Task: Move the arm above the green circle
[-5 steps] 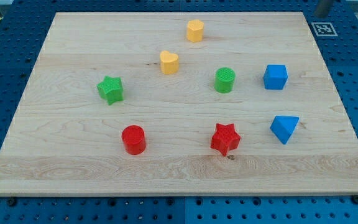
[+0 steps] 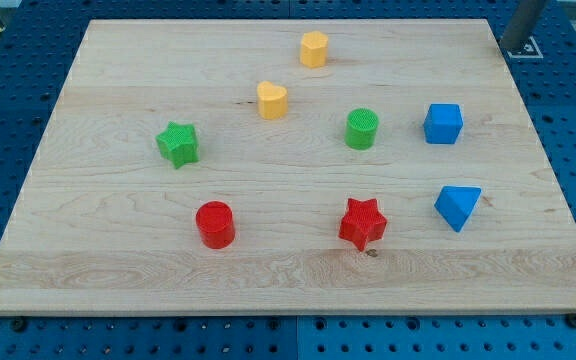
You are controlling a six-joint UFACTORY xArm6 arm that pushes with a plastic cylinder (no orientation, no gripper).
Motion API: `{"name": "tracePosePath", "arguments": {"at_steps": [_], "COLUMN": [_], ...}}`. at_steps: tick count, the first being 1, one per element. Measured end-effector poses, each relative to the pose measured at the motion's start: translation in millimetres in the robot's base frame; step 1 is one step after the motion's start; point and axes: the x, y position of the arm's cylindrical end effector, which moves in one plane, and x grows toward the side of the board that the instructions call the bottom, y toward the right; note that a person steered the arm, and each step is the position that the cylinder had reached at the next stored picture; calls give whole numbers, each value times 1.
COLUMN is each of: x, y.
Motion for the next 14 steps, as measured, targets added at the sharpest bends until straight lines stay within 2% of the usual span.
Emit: {"name": "tracePosePath", "arguments": {"at_steps": [2, 3, 5, 6, 7, 8, 9, 10, 11, 12, 14], "x": [7, 23, 23, 24, 24, 9, 4, 25, 27, 11, 10], "y": [-10, -36, -51, -108, -199, -230, -230, -239, -247, -280, -294]}}
